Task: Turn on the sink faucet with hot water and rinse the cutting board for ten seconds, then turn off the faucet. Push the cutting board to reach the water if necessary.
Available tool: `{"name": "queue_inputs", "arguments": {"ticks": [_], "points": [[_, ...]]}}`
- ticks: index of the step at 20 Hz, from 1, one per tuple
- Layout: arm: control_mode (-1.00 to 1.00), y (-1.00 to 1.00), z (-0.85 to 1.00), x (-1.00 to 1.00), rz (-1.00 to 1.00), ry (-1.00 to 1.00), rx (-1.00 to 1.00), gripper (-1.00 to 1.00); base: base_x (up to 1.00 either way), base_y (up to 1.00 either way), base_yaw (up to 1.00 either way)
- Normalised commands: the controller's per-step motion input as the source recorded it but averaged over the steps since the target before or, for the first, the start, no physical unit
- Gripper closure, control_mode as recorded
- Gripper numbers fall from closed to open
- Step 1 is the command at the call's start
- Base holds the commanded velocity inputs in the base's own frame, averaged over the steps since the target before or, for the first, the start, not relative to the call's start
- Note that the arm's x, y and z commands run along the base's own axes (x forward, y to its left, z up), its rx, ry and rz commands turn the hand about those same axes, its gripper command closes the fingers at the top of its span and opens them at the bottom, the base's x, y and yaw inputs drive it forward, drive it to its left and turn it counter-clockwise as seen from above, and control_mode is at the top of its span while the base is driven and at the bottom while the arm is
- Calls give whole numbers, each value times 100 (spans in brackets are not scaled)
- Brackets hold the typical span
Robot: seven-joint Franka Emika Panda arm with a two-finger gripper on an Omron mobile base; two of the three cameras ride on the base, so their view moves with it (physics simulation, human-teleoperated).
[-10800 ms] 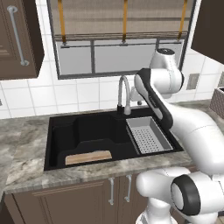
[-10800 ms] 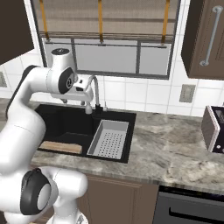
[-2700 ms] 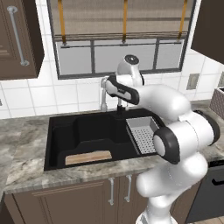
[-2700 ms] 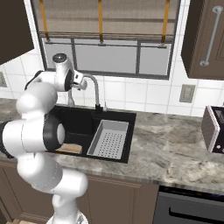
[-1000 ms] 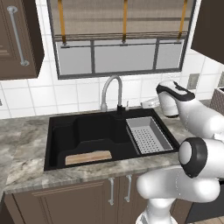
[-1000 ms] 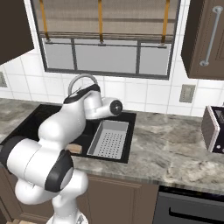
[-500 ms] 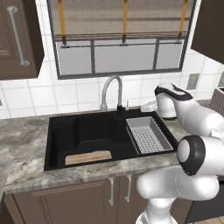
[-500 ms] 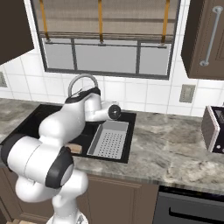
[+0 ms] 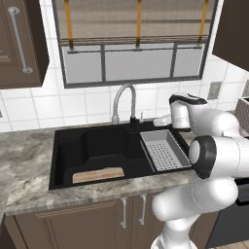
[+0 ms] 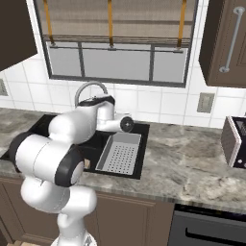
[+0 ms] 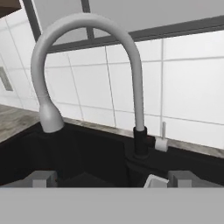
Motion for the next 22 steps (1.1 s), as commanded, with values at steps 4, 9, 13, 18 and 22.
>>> {"name": "queue_inputs", "arguments": {"ticks": [4, 9, 13, 18, 22], "points": [[-100, -1, -42, 18, 0, 0, 0, -100, 0, 0, 0], [-100, 0, -24, 15, 0, -7, 0, -100, 0, 0, 0], [-100, 0, -12, 21, 0, -11, 0, -100, 0, 0, 0], [-100, -1, -19, 18, 0, -9, 0, -100, 0, 0, 0], [-100, 0, -15, 22, 0, -3, 0, -100, 0, 0, 0]]}}
